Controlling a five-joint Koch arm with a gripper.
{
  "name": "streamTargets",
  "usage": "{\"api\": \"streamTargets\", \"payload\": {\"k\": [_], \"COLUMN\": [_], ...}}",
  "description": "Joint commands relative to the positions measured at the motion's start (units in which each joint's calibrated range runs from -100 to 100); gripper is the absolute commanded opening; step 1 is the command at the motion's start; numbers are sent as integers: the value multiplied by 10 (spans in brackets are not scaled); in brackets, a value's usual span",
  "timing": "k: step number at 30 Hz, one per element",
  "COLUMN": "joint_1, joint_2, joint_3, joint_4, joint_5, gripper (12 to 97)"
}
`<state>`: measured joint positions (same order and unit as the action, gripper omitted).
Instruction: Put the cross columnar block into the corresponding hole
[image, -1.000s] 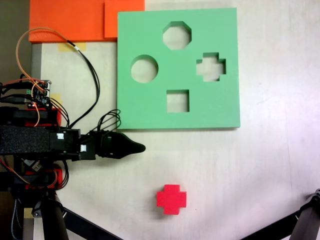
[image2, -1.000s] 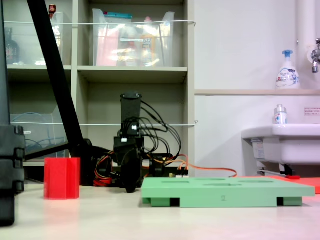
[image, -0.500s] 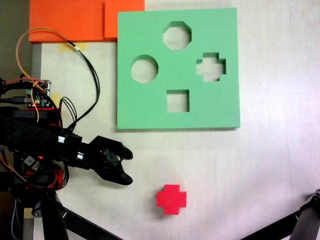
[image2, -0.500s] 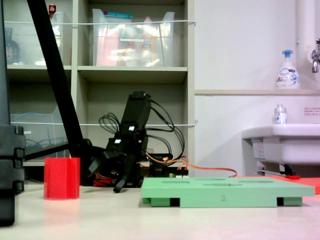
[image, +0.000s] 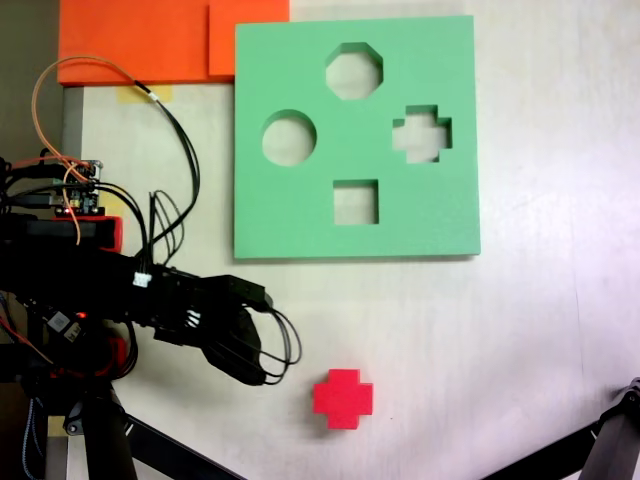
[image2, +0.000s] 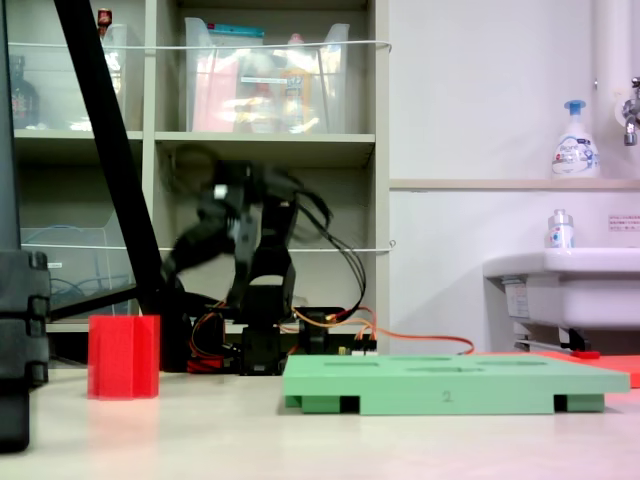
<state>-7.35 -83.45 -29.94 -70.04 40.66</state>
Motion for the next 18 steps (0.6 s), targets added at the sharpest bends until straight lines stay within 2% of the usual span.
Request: {"api": "streamTargets", "payload": {"k": [1, 4, 8, 18], "joint_1": [2, 2, -1, -25], "joint_2": [91, 200, 357, 582], "joint_3": [95, 233, 376, 469], "joint_4": [-105, -166, -227, -223], "joint_5": [-10, -20, -33, -41], "gripper": [666, 738, 894, 894]}}
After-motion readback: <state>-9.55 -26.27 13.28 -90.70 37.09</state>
